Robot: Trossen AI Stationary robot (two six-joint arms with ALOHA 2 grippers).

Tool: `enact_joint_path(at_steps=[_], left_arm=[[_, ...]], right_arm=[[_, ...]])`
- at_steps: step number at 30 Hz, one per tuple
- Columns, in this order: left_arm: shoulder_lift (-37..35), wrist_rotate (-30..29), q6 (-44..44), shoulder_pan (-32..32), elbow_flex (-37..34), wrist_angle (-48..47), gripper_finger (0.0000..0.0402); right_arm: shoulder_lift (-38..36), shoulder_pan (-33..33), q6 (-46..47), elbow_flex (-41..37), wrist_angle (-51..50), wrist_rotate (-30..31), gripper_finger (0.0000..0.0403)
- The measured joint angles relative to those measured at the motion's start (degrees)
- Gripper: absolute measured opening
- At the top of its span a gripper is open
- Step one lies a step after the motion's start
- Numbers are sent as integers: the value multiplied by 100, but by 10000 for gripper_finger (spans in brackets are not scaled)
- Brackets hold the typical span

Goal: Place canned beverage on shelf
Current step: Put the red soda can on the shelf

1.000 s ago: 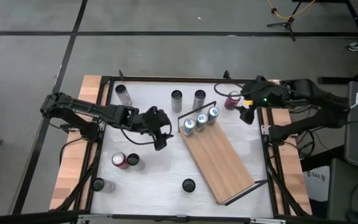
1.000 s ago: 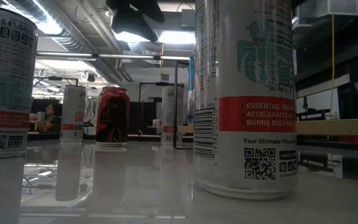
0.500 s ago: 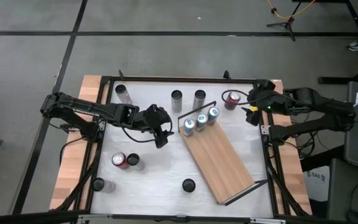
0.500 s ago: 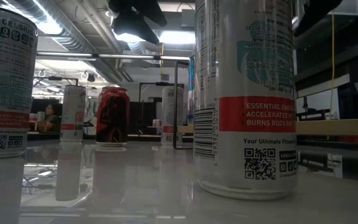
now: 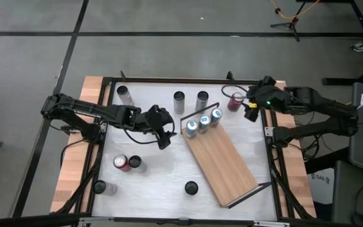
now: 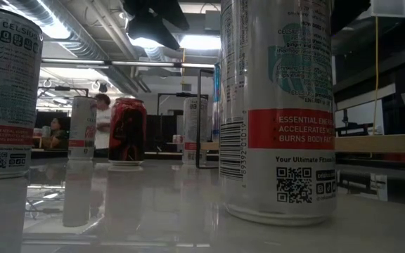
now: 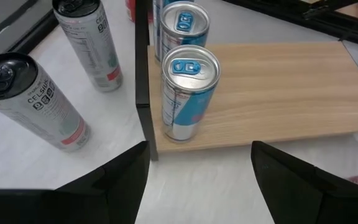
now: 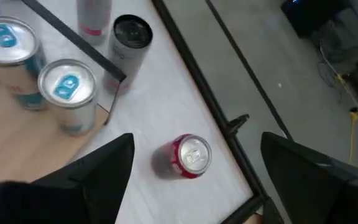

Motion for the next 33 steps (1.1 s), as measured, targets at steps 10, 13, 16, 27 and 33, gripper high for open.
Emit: enact_joint_path(at_steps=[10,13,16,27,33], left_arm=[[0,-448,0,17,0,24,271],[0,-448,0,17,0,27,271],[0,-448,0,17,0,27,271],[0,-452,42,17,0,28,271],[0,-452,44,17,0,28,271]], right_arm=[[1103,-2210,-1986,0,87,-2091,340],[1472,-2846,-2378,-2,82,-2614,340],[1837,-3343,-2598,-1,82,-2957,340],[2665,-3862,-3372,-2,82,-3255,340],[2894,-3860,-3717,0,82,-3217,340]])
